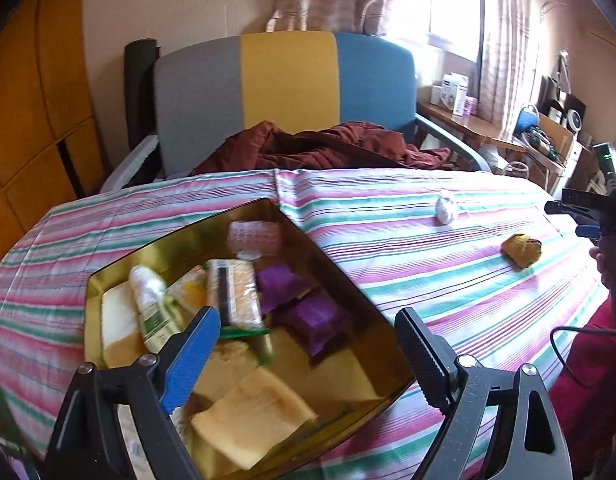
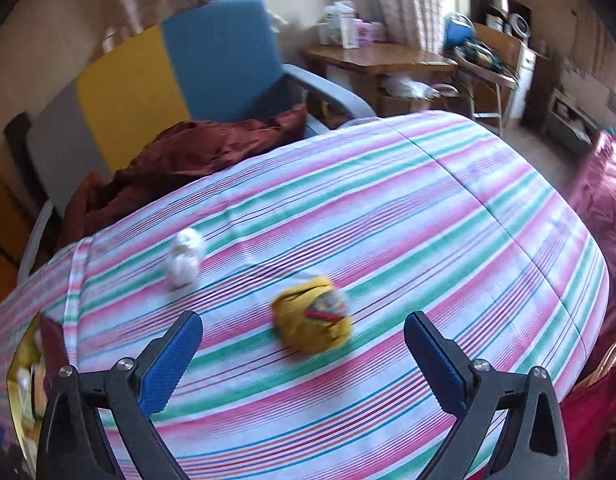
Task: Organize objects
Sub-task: 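Move both tools back from the gold tray to the remaining items, then grasp the yellow knitted pouch with the right tool while the left tool grasps the white wrapped ball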
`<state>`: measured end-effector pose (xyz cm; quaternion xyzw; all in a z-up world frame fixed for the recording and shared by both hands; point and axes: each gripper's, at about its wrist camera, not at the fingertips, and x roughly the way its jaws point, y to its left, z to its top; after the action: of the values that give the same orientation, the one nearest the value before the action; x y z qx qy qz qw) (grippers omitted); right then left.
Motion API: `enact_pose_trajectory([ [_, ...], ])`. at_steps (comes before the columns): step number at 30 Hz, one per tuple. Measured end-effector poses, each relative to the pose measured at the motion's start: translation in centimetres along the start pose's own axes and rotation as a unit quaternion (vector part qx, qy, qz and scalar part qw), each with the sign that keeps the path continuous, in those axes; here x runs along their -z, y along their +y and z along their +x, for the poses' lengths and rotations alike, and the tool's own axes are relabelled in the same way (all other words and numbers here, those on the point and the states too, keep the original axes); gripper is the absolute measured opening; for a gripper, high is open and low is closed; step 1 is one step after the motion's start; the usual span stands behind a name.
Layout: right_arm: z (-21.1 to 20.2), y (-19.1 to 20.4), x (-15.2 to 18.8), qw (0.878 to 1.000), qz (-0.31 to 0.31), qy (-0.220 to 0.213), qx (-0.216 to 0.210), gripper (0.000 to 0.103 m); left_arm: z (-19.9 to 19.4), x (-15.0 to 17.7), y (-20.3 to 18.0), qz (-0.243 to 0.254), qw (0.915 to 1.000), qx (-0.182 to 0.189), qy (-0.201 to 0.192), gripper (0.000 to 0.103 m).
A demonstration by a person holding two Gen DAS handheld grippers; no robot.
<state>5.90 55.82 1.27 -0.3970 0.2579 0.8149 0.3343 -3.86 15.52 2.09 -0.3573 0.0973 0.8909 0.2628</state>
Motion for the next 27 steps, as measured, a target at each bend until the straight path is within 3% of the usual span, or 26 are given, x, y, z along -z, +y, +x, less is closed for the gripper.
enact_pose_trajectory([
  [6, 4.0, 0.0, -0.7, 0.999, -0.023, 0.044, 0.007, 0.099, 1.8, -2.2, -2.1, 0.015, 0.9996, 0.023, 0.009, 0.09],
  [12, 9.3, 0.7, -0.3, 0.993, -0.059, 0.103, 0.016, 0.086, 4.0, -4.5, -4.7, 0.027, 0.9982, 0.049, 0.024, 0.09],
  [14, 10.2, 0.8, 0.0, 0.991, -0.066, 0.115, 0.015, 0.065, 5.1, -5.3, -5.6, 0.029, 0.9973, 0.059, 0.032, 0.09],
  [15, 10.5, 0.8, 0.1, 0.99, -0.07, 0.12, 0.017, 0.06, 5.6, -5.7, -6.0, 0.03, 0.9969, 0.063, 0.037, 0.09],
  [19, 9.9, 1.2, 0.4, 0.989, -0.091, 0.113, 0.018, 0.051, 8.4, -7.0, -8.0, 0.022, 0.994, 0.088, 0.06, 0.09],
  [27, 8.2, 1.6, 0.2, 0.99, -0.103, 0.091, -0.012, 0.049, 15.0, -9.8, -13.0, 0.03, 0.9891, 0.108, 0.095, 0.086],
])
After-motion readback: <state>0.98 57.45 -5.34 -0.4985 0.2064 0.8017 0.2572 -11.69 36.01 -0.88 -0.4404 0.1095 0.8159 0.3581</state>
